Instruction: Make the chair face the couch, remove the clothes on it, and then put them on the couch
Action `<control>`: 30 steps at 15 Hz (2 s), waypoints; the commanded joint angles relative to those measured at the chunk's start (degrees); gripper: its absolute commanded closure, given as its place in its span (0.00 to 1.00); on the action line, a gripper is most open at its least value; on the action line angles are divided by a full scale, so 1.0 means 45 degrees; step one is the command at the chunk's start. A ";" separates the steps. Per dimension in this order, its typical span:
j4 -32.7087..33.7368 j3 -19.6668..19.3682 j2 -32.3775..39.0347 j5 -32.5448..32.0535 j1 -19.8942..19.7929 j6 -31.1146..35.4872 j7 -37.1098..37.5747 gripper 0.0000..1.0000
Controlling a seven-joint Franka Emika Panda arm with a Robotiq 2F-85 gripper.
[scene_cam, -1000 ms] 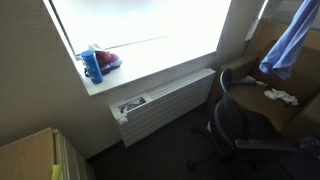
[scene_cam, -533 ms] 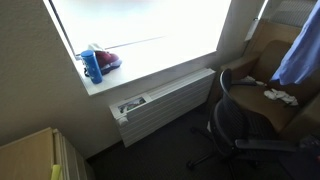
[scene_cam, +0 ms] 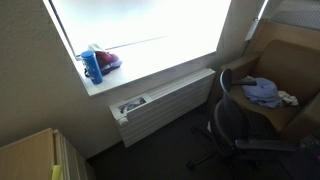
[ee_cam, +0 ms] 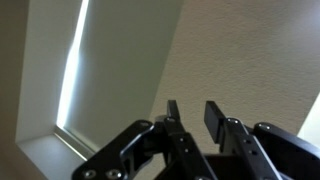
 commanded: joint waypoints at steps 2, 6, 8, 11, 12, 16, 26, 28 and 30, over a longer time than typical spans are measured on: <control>0.0171 -0.0081 0.0031 -0.0019 -0.0077 -0.0024 0.0055 0.59; -0.0228 0.1998 0.1152 -0.0268 -0.0627 -0.1445 0.1125 0.07; -0.0639 0.2897 0.1520 -0.0097 -0.0804 -0.2184 0.1477 0.00; -0.1483 0.4201 0.2206 -0.0015 -0.1124 -0.3268 0.1867 0.00; -0.1856 0.4589 0.2454 -0.0005 -0.1249 -0.3593 0.1949 0.00; -0.3760 0.5781 0.3087 0.1148 -0.1879 -0.4907 0.1339 0.00; -0.4106 0.5952 0.2797 0.2169 -0.1741 -0.8086 0.0600 0.00; -0.4677 0.5442 0.1708 0.1884 -0.1664 -0.8680 0.0546 0.00; -0.5272 0.5246 0.1144 0.1980 -0.1517 -0.9023 0.0441 0.00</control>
